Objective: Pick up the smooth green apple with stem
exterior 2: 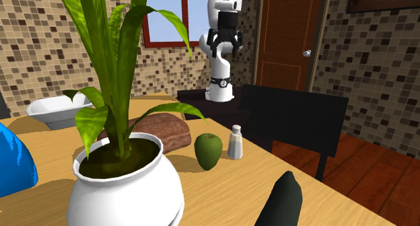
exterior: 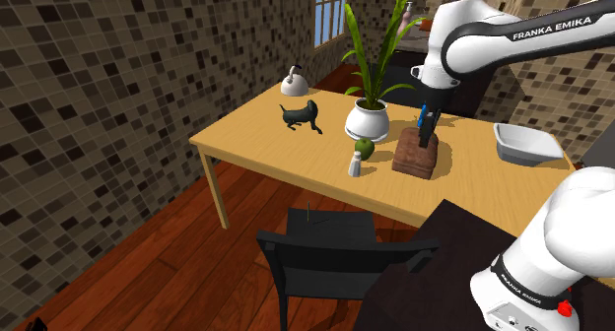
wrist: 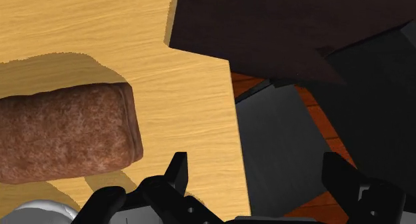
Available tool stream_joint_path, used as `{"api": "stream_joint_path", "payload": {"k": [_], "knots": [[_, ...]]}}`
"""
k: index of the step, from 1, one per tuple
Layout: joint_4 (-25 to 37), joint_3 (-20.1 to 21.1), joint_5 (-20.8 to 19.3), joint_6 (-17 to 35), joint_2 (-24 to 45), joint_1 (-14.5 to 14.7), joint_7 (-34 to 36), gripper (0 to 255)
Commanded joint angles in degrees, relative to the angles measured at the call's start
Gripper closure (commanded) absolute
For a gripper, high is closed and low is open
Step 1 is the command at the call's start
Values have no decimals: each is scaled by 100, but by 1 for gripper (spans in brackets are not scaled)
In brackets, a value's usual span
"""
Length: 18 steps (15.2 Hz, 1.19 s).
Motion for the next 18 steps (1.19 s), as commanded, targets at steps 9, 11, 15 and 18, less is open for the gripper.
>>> {"api": "stream_joint_path", "payload": {"k": [9, 11, 15, 18], "knots": [[549, -836, 198, 2077, 2055, 200, -1627, 0], [769, -959, 413, 2407, 2518, 255, -2029, 0], [1313, -1085, 1030, 2935, 3460, 300, -2923, 0], [1810, -1024, 1574, 3202, 4159, 216, -3616, 0]]}}
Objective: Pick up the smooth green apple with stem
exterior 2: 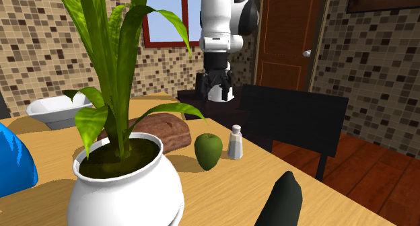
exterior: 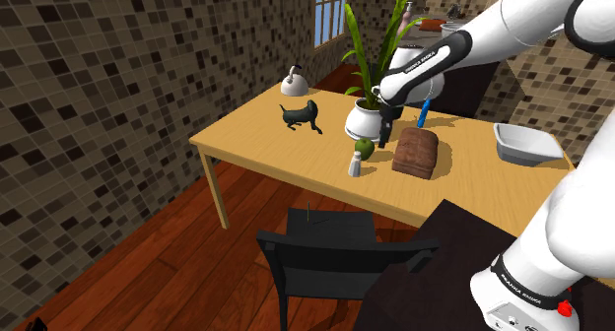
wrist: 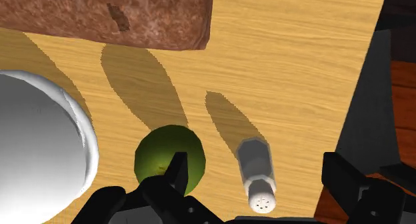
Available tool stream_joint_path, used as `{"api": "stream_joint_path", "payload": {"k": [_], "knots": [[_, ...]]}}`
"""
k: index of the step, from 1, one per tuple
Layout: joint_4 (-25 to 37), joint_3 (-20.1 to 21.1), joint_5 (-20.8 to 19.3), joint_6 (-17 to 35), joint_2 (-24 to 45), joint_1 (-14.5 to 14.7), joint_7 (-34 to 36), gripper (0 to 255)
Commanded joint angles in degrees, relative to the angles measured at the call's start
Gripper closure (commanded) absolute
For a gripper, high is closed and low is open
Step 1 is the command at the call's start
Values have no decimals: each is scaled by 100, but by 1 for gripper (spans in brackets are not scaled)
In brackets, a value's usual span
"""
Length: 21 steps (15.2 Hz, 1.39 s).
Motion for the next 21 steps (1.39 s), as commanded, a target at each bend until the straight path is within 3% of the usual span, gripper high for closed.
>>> {"api": "stream_joint_path", "payload": {"k": [1, 9, 19, 20, 21], "knots": [[379, 51, 387, 162, 498, -97, -521, 0], [2108, 657, 1368, 358, 2217, -693, -1894, 0], [2132, 817, 1560, 758, 2646, -807, -2058, 0], [2126, 815, 1559, 758, 2639, -805, -2057, 255], [2126, 816, 1558, 758, 2640, -804, -2055, 255]]}}
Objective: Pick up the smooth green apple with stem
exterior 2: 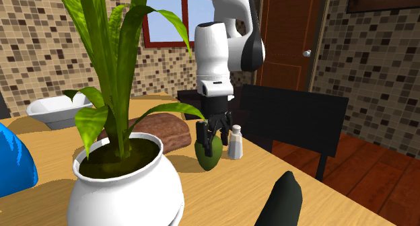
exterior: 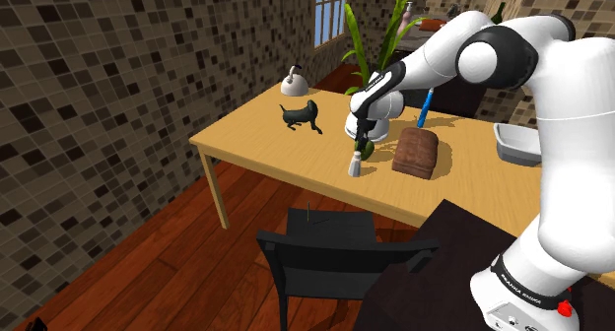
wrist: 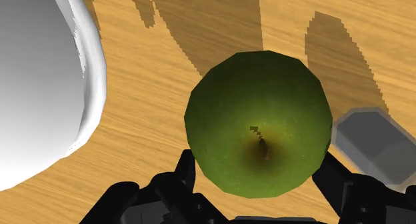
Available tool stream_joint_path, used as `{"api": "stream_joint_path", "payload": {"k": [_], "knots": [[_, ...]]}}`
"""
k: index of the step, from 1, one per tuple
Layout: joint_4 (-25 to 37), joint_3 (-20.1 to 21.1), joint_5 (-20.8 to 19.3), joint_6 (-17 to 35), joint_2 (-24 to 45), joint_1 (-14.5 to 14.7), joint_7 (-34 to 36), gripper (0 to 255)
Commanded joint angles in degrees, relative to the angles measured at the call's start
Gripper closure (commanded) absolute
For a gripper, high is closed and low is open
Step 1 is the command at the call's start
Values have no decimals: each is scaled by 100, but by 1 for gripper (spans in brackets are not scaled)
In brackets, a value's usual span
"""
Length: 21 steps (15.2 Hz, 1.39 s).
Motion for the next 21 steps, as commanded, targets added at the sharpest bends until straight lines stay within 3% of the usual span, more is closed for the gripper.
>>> {"api": "stream_joint_path", "payload": {"k": [1, 8, 21], "knots": [[-5, -2, 1, 5, 11, -4, -2, 255], [0, 0, 3, 4, 16, -7, -5, 255], [19, -243, -334, -698, -683, 161, 275, 255]]}}
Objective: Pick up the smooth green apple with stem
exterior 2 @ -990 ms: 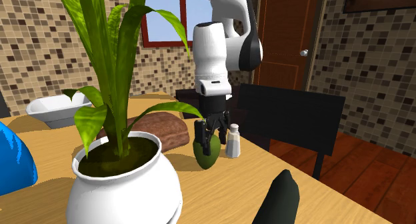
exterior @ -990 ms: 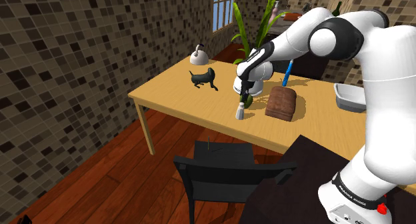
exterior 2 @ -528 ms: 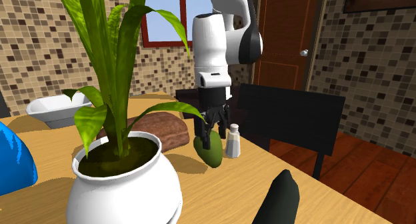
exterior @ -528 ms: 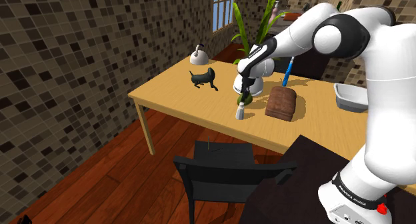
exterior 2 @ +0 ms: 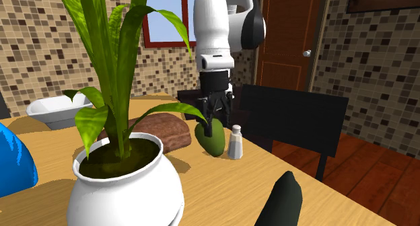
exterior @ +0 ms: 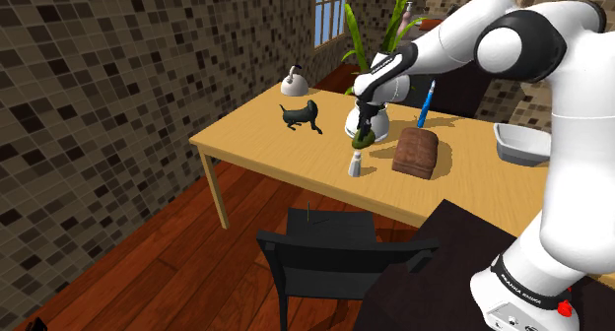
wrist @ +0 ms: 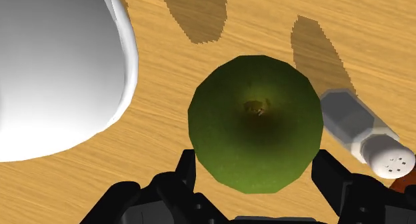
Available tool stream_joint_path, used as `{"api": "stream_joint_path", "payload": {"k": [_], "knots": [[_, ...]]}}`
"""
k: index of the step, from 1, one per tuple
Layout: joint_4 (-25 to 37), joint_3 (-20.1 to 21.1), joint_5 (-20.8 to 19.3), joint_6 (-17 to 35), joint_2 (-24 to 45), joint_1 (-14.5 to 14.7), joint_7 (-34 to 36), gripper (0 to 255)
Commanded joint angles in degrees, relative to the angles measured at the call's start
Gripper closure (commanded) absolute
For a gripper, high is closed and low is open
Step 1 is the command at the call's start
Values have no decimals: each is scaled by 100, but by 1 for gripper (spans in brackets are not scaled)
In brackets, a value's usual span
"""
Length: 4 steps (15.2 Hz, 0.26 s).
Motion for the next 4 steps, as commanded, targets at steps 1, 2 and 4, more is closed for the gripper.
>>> {"api": "stream_joint_path", "payload": {"k": [1, 2, 4], "knots": [[-3, -32, -52, -103, -108, 24, 41, 255], [9, -47, -77, -161, -156, 34, 62, 255], [10, -49, -81, -169, -163, 35, 65, 255]]}}
